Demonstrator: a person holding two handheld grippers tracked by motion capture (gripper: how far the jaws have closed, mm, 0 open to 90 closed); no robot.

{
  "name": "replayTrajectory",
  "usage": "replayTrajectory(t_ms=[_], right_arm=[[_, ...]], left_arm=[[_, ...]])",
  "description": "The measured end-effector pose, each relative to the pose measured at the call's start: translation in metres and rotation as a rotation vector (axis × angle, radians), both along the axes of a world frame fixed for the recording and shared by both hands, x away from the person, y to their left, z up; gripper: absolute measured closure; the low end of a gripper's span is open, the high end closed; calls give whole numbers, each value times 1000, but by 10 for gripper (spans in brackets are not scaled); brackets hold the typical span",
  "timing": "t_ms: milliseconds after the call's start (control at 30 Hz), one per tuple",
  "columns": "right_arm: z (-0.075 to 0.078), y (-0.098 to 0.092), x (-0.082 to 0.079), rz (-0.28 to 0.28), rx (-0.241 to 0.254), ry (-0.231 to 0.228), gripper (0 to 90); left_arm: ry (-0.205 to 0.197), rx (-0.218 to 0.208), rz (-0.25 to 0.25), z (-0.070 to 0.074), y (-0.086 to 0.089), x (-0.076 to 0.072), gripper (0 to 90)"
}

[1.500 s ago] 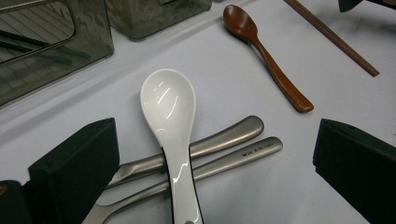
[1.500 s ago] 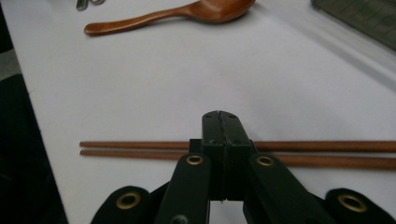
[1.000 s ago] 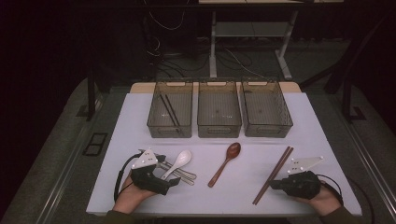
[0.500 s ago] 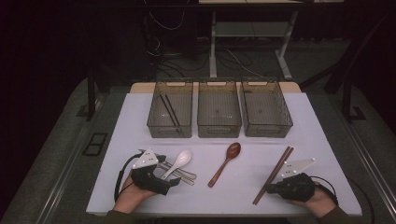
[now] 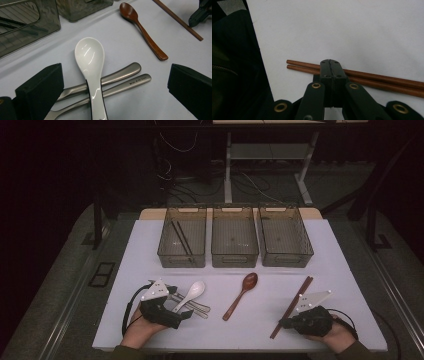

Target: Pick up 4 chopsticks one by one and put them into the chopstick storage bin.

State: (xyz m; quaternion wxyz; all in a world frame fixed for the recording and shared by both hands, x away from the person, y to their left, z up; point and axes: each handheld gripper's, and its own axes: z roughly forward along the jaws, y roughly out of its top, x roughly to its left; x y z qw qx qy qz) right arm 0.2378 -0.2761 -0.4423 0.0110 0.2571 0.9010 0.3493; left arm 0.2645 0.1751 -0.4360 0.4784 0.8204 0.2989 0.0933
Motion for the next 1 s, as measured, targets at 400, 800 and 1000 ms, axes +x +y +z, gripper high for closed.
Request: replayTrajectory(t_ms=[400, 800, 1000], right_arm=[[-1, 6, 0, 15, -3, 0, 895], [-1, 15, 4, 35, -11, -3, 895], [-2, 20, 6, 42, -10, -7, 895]], left_arm=[[-1, 1, 1, 0, 0, 0, 0], [-1, 0, -1, 0, 0, 0, 0], [-1, 0, -1, 0, 0, 0, 0]])
